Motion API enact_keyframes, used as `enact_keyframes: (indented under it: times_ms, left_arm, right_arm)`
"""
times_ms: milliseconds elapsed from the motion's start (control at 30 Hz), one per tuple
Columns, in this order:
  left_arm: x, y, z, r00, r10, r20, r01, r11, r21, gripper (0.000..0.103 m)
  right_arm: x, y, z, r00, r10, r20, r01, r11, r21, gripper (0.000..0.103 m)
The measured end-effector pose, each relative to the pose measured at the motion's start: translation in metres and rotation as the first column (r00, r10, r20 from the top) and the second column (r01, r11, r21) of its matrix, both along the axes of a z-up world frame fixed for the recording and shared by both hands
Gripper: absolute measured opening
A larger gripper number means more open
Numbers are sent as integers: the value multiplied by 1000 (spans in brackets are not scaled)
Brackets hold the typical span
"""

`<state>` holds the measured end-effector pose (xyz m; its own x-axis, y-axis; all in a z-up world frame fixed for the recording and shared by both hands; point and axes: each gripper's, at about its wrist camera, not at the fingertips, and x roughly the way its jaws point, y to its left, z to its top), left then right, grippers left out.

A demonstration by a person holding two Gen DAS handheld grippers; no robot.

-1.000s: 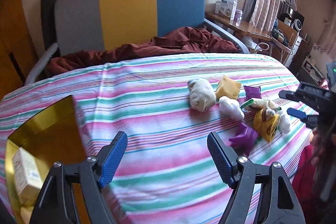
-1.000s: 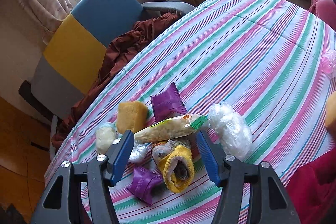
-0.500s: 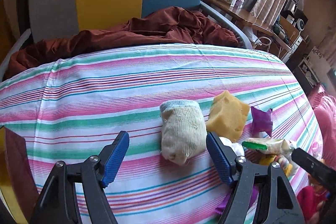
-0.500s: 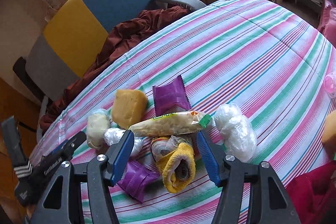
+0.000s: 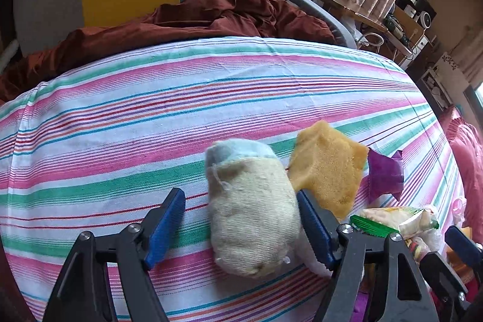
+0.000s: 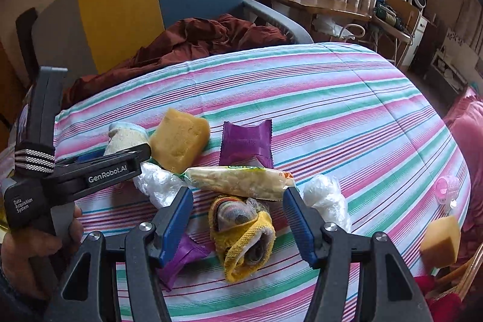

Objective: Organize objects
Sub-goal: 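Grasp the white sock bundle with the left tool and lift it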

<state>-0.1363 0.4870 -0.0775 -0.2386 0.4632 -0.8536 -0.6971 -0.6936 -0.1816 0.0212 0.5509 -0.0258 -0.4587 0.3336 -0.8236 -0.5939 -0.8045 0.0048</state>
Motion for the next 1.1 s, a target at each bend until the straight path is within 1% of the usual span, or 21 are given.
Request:
enact_keyframes:
  times_ms: [100,133,233,400,500,533,600,667,700,733,800,833,867,900,933,967,1033,1100]
  left_arm:
    - [0,0,0,1000,-1,-5,1,1000,9,74]
    - [0,-1,0,1000,-1,-5,2,1000,15,72]
    - [-1,-3,-1,1000,-3,-24,3,1000,15,57]
    - [-1,-12,-1,1000,2,-19,-1,999,38,54]
    - [3,-22,-1,1000,14,-15,-13,999,47,53]
    - [5,-26,-1,1000,16,-17,-16,999,44,53]
    - [12,-37,0,999,21,-29,-20,999,32,53]
    - [22,-48,0,999,26,-37,-25,999,22,53]
    - [27,-54,0,999,27,-39,-26,999,19,53]
    - [33,-61,0,999,30,-40,-30,999,16,53]
    - [47,-78,1,999,37,-38,-36,999,21,53]
    - [55,-87,1,999,35,-35,-34,999,26,53]
    - [63,-94,1,999,31,-35,-30,999,31,53]
    - [72,-103,2,999,25,-40,-23,999,35,53]
    - [81,-110,2,999,21,-45,-19,999,39,53]
    - [89,-117,2,999,16,-48,-14,999,42,53]
    - [103,-129,3,998,2,-58,0,999,45,53]
    - [117,-142,3,998,-7,-60,11,998,56,53]
  right_arm:
    - [-1,0,-1,1000,6,6,-6,1000,-3,63]
    - [-1,1,-1,1000,7,7,-7,1000,-4,63]
    - [-2,0,-2,1000,12,11,-12,1000,0,63]
    - [-3,1,-3,1000,9,10,-9,1000,-15,63]
    - [1,7,1,1000,-15,-26,14,999,-37,63]
    - [5,12,4,998,-35,-53,33,998,-48,63]
    - [15,27,7,989,-102,-106,91,991,-102,63]
    - [28,49,5,970,-202,-137,176,968,-178,63]
    - [37,61,4,955,-258,-148,223,951,-215,63]
    - [47,74,2,932,-327,-160,281,925,-255,63]
    - [70,96,-3,875,-452,-173,380,863,-334,63]
    - [79,103,-7,852,-496,-169,414,835,-363,63]
    - [84,108,-11,837,-524,-161,434,813,-389,63]
    - [87,112,-15,827,-542,-148,446,794,-413,63]
    - [87,114,-18,827,-546,-134,450,785,-426,63]
    - [85,114,-20,830,-544,-123,450,783,-429,61]
    - [82,113,-22,836,-539,-106,455,787,-417,61]
    - [77,111,-26,849,-523,-78,451,792,-411,61]
